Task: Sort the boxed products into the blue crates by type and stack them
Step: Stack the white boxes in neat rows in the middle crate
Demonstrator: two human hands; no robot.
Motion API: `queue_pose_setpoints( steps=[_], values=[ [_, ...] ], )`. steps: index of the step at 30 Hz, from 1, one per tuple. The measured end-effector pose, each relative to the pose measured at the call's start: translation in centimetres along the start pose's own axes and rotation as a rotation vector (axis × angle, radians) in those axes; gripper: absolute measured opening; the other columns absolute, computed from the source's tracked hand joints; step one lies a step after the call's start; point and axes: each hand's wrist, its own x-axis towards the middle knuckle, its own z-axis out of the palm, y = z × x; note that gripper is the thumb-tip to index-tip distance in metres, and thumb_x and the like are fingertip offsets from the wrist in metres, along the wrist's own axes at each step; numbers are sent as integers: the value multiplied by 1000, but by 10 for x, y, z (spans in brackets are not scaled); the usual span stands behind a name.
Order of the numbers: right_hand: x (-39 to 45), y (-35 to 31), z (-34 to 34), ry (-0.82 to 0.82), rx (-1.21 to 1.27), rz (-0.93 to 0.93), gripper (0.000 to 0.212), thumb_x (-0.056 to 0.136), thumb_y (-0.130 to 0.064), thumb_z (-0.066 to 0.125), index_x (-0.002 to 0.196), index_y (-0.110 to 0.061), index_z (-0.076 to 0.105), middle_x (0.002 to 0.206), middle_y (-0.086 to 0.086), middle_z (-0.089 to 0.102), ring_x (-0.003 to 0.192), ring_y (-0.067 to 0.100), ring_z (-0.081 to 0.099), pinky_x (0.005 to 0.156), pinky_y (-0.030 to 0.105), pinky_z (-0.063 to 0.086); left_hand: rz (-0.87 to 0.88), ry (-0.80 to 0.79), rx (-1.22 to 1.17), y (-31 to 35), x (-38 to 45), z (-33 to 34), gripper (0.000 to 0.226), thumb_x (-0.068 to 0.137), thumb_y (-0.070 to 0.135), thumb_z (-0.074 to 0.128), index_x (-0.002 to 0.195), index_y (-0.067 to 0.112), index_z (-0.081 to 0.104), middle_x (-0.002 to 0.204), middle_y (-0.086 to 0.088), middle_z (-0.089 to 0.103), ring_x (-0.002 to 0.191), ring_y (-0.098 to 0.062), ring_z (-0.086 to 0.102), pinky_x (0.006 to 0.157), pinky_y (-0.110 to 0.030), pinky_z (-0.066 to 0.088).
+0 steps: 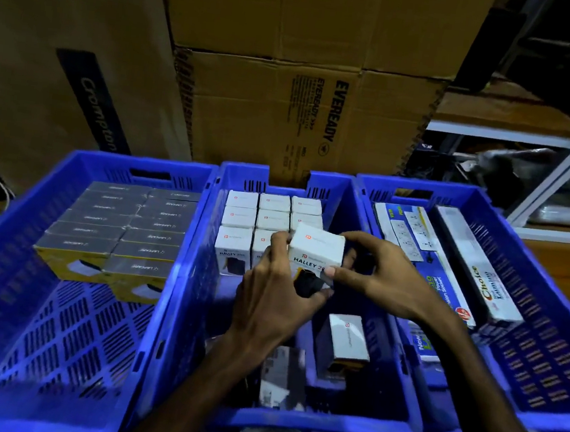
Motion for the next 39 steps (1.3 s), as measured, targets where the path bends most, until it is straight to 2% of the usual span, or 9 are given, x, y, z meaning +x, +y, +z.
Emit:
queue_pose_setpoints(
  steps=[4, 7, 9, 14, 18, 25, 30, 32, 39],
  values=[
    [21, 11, 0, -73, -199, 95, 59, 80, -38, 84, 131, -24, 59, 105, -12, 71, 101, 13, 68, 89, 34, 54, 19, -38, 13, -28, 13, -13, 95, 60, 63, 90, 130, 25, 38, 111, -2, 69, 98, -27, 69, 81, -42, 58],
    [47, 20, 12, -127, -377, 179, 62, 82, -33, 80, 136, -18, 54, 128, 6, 68, 120, 27, 62, 93, 36, 50, 33, -39, 1, -51, 20, -22, 83, 64, 55, 91, 125, 24, 44, 109, 1, 69, 88, -22, 70, 75, -36, 57],
    [64, 26, 25, -140, -438, 239, 58, 83, -25, 75, 135, -15, 53, 131, 16, 65, 122, 36, 60, 92, 39, 51, 9, -55, -34, -63, 22, -22, 72, 70, 45, 92, 122, 26, 46, 108, 4, 68, 81, -17, 70, 69, -32, 55],
    [103, 38, 58, -81, -493, 387, 40, 94, -24, 54, 131, -8, 53, 131, 26, 60, 117, 46, 60, 93, 48, 53, -68, -138, -120, -83, 22, -10, 57, 75, 33, 89, 115, 32, 48, 100, 5, 65, 80, -20, 68, 72, -42, 60],
    [116, 52, 73, -39, -441, 425, 42, 92, -20, 61, 131, -5, 54, 130, 27, 61, 119, 48, 59, 93, 49, 50, -99, -162, -146, -89, 23, -7, 51, 75, 29, 88, 110, 33, 51, 100, 3, 64, 77, -19, 63, 74, -39, 59],
    [114, 69, 95, 70, -299, 493, 63, 83, -21, 76, 131, -5, 39, 126, 30, 60, 116, 52, 59, 91, 52, 49, -117, -226, -128, -94, 23, -3, 44, 77, 31, 86, 108, 30, 56, 97, 3, 62, 85, -19, 62, 76, -31, 53],
    [111, 96, 106, 19, -110, 565, 82, 57, -44, 92, 129, -14, 62, 125, 13, 71, 116, 31, 68, 89, 36, 56, -161, -242, -119, -96, 21, -5, 43, 78, 33, 85, 112, 31, 59, 108, 2, 66, 94, -19, 67, 82, -35, 58],
    [109, 104, 111, 33, -34, 569, 81, 60, -37, 96, 129, -12, 64, 123, 10, 73, 116, 25, 69, 88, 30, 53, -177, -237, -114, -96, 21, -6, 43, 78, 34, 85, 113, 31, 61, 110, 3, 68, 94, -18, 68, 83, -34, 57],
    [103, 105, 114, 59, 79, 535, 87, 64, -25, 97, 136, -11, 52, 129, 6, 68, 119, 24, 64, 98, 35, 52, -200, -225, -125, -94, 23, -7, 38, 78, 33, 84, 109, 32, 62, 111, 5, 69, 97, -17, 66, 85, -31, 53]
  ],
)
